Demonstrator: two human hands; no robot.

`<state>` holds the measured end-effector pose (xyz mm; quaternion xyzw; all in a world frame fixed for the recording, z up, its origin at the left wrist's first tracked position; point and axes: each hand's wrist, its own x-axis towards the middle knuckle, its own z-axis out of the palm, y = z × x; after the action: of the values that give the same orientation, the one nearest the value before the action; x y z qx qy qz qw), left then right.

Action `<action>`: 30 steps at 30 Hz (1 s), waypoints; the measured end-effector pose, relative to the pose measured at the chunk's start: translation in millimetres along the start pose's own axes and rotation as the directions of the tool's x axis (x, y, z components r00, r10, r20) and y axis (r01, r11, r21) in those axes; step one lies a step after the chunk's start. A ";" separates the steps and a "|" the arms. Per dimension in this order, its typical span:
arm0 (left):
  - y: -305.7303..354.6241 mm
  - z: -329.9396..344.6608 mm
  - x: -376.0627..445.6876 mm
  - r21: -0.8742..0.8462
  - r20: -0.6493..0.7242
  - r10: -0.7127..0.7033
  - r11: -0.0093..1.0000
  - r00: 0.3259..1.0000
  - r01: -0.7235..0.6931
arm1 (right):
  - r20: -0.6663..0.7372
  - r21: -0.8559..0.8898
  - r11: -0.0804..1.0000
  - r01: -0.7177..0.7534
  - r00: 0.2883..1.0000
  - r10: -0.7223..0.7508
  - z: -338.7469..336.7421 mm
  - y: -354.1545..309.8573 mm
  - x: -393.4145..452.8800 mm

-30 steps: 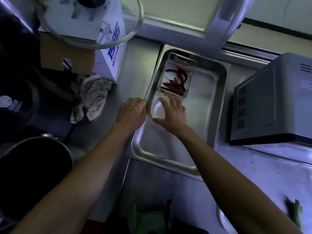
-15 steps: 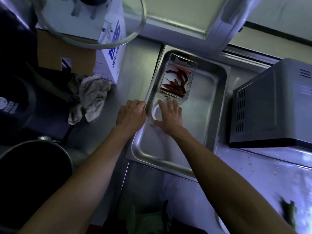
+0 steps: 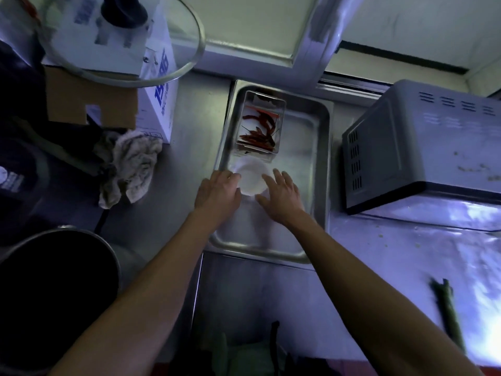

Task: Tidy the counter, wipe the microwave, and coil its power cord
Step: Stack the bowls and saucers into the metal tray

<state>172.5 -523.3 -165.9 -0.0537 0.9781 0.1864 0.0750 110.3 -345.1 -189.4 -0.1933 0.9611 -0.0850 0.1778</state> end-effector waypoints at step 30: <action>306.0 80.9 -169.5 0.247 0.210 0.503 0.802 0.838 -0.543 | -0.200 0.276 0.917 -0.287 0.917 0.347 -21.4 230.6 -394.9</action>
<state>308.7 -197.1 -102.9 0.2432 0.9640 0.0540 0.0932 364.0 25.6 -101.2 0.0009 0.9767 -0.1940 0.0917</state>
